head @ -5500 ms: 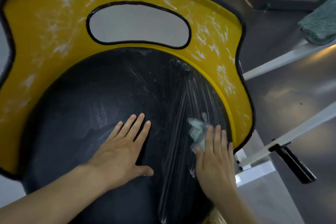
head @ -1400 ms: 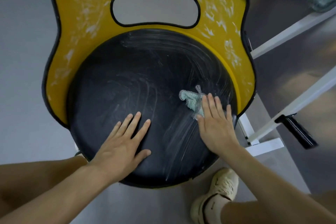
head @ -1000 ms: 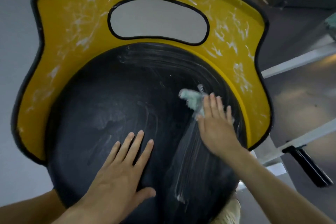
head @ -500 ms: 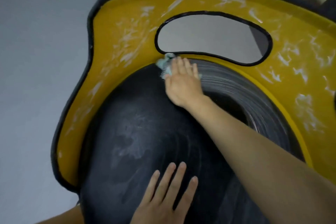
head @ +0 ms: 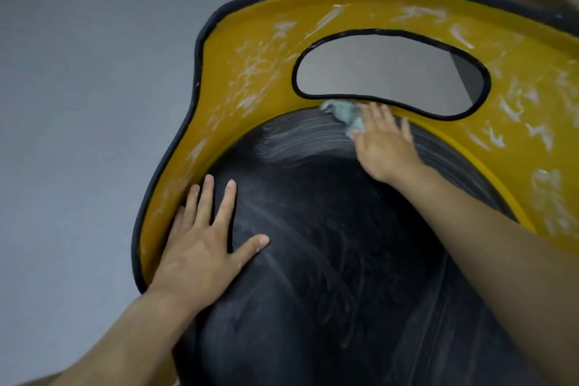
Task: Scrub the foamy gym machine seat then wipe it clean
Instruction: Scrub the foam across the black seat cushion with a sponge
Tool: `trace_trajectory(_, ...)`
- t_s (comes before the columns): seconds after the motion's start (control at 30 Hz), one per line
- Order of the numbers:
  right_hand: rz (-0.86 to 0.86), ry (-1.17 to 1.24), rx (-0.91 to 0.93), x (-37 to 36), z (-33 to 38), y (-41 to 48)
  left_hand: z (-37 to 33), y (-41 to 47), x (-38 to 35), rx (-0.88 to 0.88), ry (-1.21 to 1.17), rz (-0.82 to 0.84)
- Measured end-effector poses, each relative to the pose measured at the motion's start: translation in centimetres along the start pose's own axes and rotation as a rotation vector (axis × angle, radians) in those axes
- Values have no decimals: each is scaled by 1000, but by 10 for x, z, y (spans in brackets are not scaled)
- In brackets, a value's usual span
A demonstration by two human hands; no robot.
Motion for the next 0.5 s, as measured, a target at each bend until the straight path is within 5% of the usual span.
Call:
trace_trajectory(0.23,-85,45,-140,-7,-2,-16,-1,1,-9,30,18,-57)
trace_trajectory(0.5,117,4,450,-73,202,-52,-3,1,-9,33,3,-113)
Point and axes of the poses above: each hand's wrist, its own y-axis towards the middle knuckle, its own x-axis out of the back of the hand, z = x × y, the point moved 9 cm from there along y, towards the middle knuckle, and after that the axes turned 11 degrees about y, right-handed, at the moved point
